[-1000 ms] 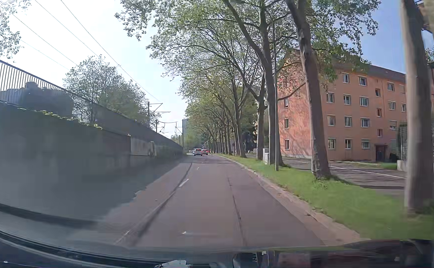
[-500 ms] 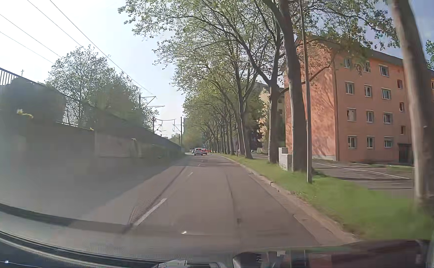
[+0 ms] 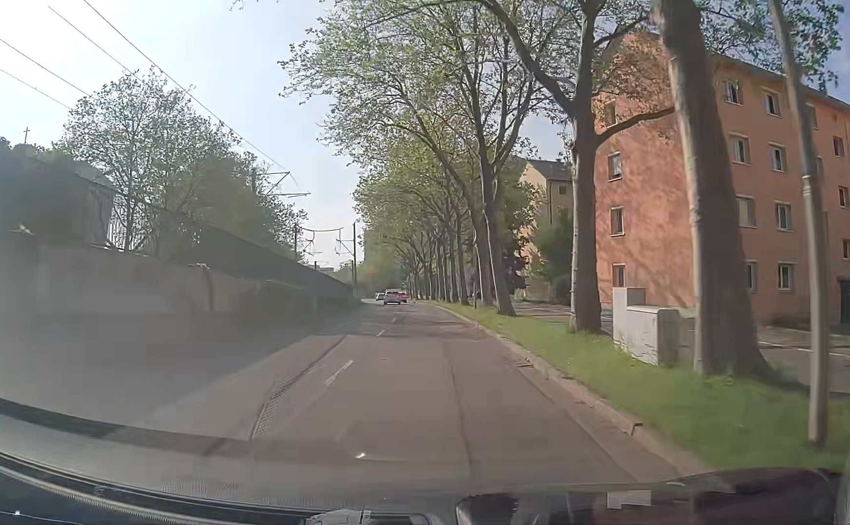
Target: Follow the waypoints while adhering to traffic rules and regulations
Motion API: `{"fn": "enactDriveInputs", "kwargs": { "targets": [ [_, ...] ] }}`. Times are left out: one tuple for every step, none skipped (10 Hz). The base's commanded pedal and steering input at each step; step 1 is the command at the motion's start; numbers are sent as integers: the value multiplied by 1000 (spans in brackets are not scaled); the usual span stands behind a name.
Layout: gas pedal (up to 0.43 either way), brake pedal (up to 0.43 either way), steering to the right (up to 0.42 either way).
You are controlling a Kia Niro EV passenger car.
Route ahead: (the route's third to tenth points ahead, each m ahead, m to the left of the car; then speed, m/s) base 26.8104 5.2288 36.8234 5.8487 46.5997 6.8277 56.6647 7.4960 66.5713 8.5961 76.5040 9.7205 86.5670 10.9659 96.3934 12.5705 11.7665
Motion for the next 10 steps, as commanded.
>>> {"fn": "enactDriveInputs", "kwargs": {
  "targets": [
    [98, 0, -10],
    [98, 0, -10],
    [98, 0, -9],
    [98, 0, -9],
    [79, 0, -9],
    [79, 0, -9],
    [79, 0, -9],
    [79, 0, -9],
    [79, 0, -8],
    [79, 0, -6]
  ]
}}
